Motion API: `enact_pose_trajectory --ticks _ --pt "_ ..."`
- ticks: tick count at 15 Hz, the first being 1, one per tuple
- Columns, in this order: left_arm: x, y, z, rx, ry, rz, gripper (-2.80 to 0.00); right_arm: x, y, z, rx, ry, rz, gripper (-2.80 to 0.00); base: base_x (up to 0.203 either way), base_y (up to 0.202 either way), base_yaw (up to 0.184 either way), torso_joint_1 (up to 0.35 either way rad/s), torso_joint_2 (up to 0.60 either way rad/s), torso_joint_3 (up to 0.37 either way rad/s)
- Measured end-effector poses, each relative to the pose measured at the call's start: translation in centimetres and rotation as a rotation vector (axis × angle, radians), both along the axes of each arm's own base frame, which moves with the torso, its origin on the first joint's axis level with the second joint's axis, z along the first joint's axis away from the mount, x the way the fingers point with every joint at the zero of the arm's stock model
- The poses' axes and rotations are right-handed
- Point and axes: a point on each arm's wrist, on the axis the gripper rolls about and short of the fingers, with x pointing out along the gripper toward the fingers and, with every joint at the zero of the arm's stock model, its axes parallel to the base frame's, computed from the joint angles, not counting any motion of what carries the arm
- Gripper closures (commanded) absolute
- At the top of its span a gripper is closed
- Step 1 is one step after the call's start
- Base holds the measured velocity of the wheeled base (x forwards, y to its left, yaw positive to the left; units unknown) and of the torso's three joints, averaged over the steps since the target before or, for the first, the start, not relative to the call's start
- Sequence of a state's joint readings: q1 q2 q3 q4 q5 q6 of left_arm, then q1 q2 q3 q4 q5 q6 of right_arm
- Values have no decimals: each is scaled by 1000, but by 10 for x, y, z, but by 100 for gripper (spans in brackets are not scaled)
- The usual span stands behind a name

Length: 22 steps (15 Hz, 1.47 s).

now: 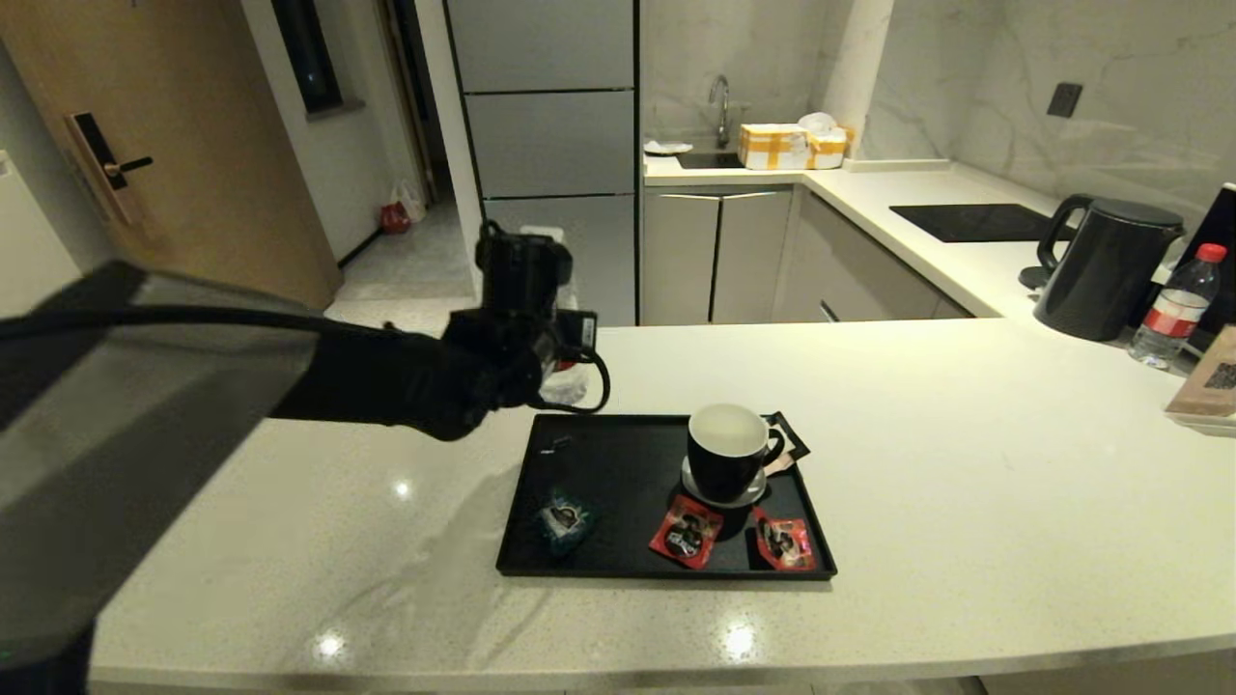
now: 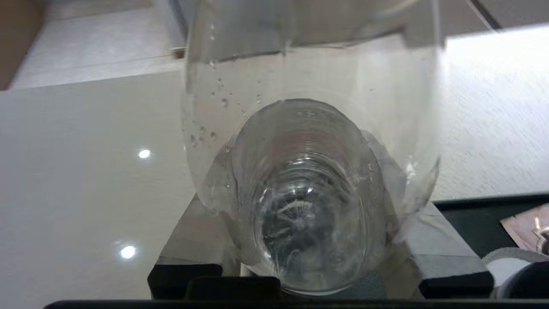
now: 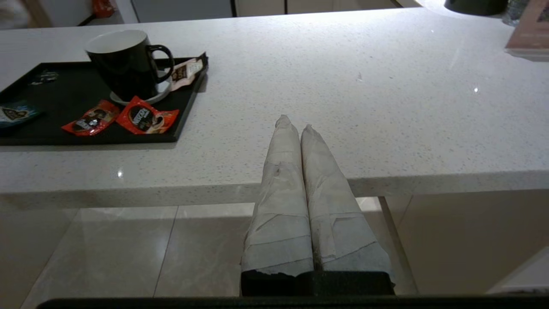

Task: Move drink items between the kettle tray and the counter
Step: Place it on the left

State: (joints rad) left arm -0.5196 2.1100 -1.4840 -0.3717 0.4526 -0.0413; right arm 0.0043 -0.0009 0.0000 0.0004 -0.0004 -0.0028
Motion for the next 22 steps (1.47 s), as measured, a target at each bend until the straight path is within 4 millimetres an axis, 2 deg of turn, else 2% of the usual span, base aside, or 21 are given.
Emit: enact_pose_trajectory --ticks 1,2,4,6,8,11,15,19,22 --pt "-6 16 8 -1 10 49 0 0 0 0 0 0 0 0 0 0 0 0 0 0" --pt "-11 37 7 4 28 109 0 0 0 0 1 0 0 0 0 0 0 0 0 0" --pt "-18 72 -4 6 47 205 0 0 0 0 0 0 0 0 0 0 0 0 0 0" --pt "-21 92 -6 -19 2 261 0 0 0 0 0 0 0 0 0 0 0 0 0 0" --pt "-24 104 -23 -17 -8 288 0 0 0 0 0 0 0 0 0 0 0 0 0 0" --pt "-22 112 -47 -17 -8 310 0 0 0 0 0 0 0 0 0 0 0 0 0 0" --pt "-20 114 -58 -7 13 315 0 0 0 0 0 0 0 0 0 0 0 0 0 0" --pt "-14 117 -95 18 70 327 0 0 0 0 0 0 0 0 0 0 0 0 0 0" --pt "-13 118 -108 30 98 330 0 0 0 0 0 0 0 0 0 0 0 0 0 0"
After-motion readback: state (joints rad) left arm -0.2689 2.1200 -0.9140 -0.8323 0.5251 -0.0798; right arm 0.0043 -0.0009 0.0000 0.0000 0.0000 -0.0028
